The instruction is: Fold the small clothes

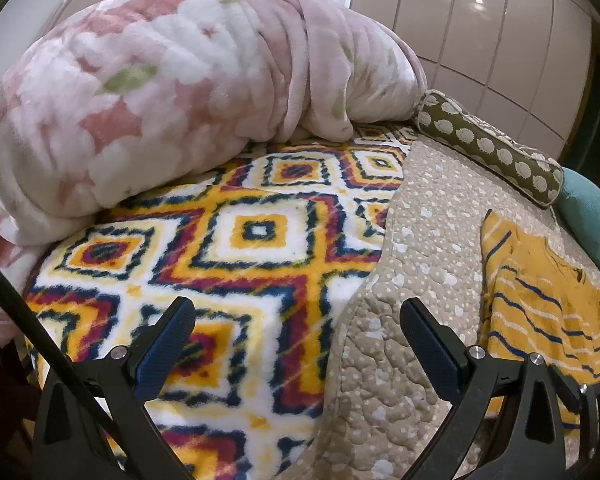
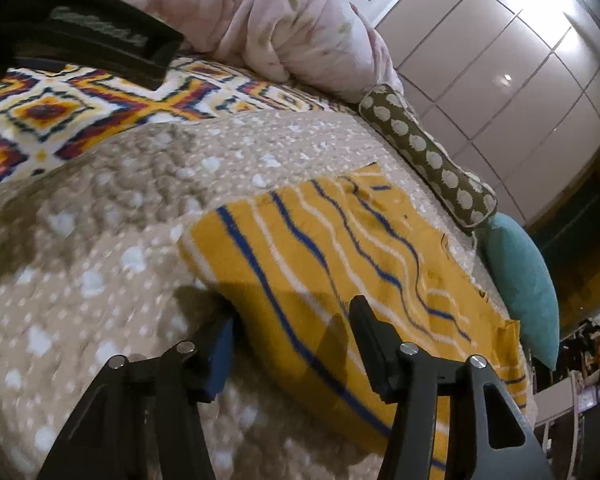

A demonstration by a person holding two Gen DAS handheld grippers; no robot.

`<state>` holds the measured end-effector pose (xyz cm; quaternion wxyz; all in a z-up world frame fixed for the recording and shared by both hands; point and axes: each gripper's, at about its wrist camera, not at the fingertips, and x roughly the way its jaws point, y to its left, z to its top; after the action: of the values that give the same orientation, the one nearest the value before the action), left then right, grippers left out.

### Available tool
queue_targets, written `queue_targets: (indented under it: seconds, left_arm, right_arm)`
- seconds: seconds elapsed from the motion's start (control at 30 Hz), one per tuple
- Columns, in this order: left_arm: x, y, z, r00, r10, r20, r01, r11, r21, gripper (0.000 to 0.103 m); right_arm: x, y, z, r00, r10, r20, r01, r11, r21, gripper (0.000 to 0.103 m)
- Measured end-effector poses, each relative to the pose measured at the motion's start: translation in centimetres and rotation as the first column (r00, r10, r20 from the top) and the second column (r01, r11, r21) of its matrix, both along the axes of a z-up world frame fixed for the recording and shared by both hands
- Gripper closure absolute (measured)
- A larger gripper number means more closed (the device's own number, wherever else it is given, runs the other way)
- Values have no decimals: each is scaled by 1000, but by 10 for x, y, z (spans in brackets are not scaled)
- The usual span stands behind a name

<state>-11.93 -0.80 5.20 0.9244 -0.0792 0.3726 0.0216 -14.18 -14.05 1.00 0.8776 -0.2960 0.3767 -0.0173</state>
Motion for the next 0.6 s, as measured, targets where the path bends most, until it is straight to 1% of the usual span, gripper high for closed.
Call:
queue_targets:
  seconds: [0.17,0.37,0.4,0.43,0.47,0.5,0.53,0.6]
  left_arm:
    - [0,0,-1,1000,1,-2,-1,1000,0,1]
    - [0,-1,-2,1000,2,-6,-2,1000,5,1]
    - [0,-1,-2,1000,3,-7,-3,1000,5,1]
    - [0,-1,-2,1000,3,-6,-3,1000,5,1]
    - [0,-1,-2,1000,5,-5,-5,1000,5,1]
    - [0,-1,-2,1000,7,-3,-7,1000,5,1]
    - [0,-1,-2,1000,9,-2,-9,1000,5,1]
    - [-1,-1,-2,1000,14,0,-14,1000,9,1]
  right_arm:
    - [17,8,-6,1000,-4,6,4,999,-36,49]
    - [28,5,-9,1000,-22,-5,22,1000,-6,49]
    - [28,5,-9,1000,-19,-11,19,1000,6,54]
    - [28,5,-9,1000,-11,-20,11,1000,18,68]
    - [29,7,-10,1000,-10,-26,10,1000,13,75]
    - [28,10,-11,1000,-15,-27,15,1000,4,87]
    - [29,10,-10,999,-22,-29,23,1000,14,88]
    - [33,-1,1,998,-52,-45,57,993,107,90]
